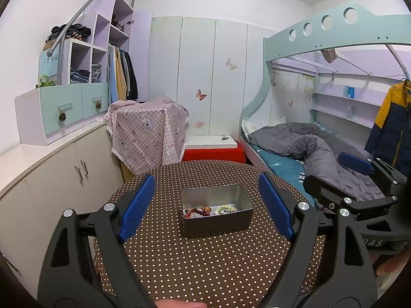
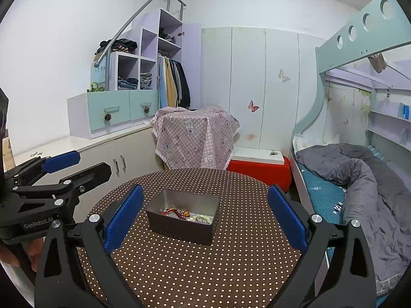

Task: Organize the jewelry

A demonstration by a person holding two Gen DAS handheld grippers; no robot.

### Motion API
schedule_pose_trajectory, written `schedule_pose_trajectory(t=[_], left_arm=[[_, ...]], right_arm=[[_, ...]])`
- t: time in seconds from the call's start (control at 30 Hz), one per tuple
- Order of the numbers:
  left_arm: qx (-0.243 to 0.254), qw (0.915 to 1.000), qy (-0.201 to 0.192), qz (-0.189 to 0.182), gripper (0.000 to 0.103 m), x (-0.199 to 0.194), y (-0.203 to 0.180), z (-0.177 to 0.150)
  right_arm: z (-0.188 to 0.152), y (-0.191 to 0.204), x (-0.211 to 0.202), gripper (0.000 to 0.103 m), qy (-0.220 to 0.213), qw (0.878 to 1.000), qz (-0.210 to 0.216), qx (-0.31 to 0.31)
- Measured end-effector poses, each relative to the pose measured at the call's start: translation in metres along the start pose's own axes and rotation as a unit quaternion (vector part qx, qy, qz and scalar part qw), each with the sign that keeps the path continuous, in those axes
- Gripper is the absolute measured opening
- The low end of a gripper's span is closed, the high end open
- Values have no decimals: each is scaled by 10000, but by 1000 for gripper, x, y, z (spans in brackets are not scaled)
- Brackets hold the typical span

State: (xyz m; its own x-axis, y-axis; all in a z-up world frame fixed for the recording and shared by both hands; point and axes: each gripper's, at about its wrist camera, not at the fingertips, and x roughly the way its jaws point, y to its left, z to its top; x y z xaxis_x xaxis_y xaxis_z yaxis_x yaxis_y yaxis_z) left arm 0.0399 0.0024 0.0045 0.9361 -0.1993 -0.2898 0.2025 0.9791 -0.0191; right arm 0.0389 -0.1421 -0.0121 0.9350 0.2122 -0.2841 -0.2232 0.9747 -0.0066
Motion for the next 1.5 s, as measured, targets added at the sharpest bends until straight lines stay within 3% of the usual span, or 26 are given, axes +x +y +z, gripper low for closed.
schedule_pose_trajectory(t=[1.5], left_arm=[[18, 9999, 121, 45, 81, -1, 2, 1]], right_arm=[[1, 5, -3, 95, 77, 9998, -115, 109]])
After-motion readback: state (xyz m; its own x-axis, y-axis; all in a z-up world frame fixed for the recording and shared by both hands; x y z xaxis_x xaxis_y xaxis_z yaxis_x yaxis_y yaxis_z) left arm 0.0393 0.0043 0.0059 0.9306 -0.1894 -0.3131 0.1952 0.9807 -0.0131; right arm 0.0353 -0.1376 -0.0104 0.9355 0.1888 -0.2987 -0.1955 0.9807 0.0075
